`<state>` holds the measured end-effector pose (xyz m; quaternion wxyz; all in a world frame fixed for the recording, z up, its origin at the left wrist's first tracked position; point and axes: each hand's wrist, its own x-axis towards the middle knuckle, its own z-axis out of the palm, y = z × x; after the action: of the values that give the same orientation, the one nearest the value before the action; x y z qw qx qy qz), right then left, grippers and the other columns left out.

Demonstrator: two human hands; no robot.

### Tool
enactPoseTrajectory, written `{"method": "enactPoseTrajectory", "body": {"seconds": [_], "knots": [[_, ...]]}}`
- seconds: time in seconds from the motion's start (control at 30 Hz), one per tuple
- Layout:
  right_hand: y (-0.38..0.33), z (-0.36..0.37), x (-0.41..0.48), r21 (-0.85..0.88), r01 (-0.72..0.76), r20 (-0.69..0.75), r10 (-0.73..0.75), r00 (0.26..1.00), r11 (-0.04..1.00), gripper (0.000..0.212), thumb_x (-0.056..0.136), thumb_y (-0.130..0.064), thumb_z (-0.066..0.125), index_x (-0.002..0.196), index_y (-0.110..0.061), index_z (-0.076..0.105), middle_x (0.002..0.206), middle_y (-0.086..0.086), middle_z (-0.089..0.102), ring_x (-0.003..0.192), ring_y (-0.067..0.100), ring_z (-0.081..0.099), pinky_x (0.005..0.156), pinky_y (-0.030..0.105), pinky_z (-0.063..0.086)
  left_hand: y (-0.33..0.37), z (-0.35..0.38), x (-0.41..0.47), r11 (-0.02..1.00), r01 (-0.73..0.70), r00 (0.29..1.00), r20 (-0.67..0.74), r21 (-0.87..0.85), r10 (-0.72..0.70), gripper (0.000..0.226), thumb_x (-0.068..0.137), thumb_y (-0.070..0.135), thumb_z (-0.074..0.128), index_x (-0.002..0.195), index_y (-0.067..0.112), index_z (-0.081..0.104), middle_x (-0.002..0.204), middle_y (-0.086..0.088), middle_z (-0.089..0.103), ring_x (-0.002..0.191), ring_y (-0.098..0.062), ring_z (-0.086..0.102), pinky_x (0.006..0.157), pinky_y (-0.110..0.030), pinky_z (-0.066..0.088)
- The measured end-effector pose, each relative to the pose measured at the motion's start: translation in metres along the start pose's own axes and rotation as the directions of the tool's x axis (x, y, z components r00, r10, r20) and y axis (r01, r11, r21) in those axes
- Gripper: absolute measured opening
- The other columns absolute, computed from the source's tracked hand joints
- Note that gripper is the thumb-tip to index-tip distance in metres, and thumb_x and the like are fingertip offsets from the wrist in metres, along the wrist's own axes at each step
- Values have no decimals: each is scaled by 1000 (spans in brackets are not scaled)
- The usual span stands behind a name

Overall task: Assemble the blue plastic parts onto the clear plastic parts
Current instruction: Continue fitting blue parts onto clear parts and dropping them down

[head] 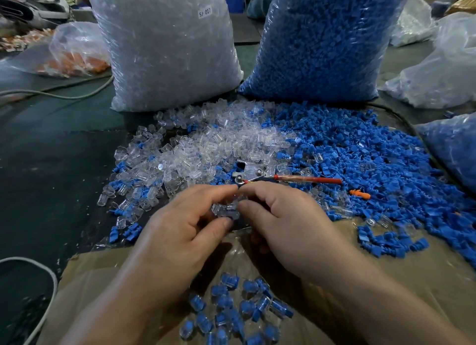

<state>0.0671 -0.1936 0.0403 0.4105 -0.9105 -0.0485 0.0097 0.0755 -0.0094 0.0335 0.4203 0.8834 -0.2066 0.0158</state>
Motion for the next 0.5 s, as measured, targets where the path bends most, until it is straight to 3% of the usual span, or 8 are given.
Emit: {"method": "enactPoseTrajectory", "body": {"seconds": [0.1,0.23,0.37,0.5], "knots": [[-6,0,-5,402,-173,174,110,979,899,12,98,-32,56,96,-35,67,65,-5,67,55,8,64,52,24,54,1,4,0,998,7,996,-91,-61,-13,31,85,25,70,102,51,69,101,28,67,95,4,64,81,-2,43],[-11,0,-5,726,-289,246,157,956,624,11,98,-15,55,106,-17,64,61,11,63,49,21,60,47,29,52,1,7,-1,985,72,970,-219,-156,-106,15,80,31,71,90,42,69,87,21,71,81,0,67,68,-10,52],[-11,-6,1,887,-342,294,193,936,309,16,99,-6,47,108,-4,61,64,13,61,50,21,61,47,26,55,-4,5,2,895,167,920,-261,-413,-293,16,86,21,70,86,37,71,77,5,74,60,-5,66,52,-15,52],[-10,-9,2,923,-366,346,155,925,123,23,101,-2,41,112,3,60,77,16,65,62,25,68,53,30,58,-10,2,4,815,218,901,-209,-537,-379,20,94,17,64,84,31,74,81,-1,76,62,-8,68,49,-23,51]]}}
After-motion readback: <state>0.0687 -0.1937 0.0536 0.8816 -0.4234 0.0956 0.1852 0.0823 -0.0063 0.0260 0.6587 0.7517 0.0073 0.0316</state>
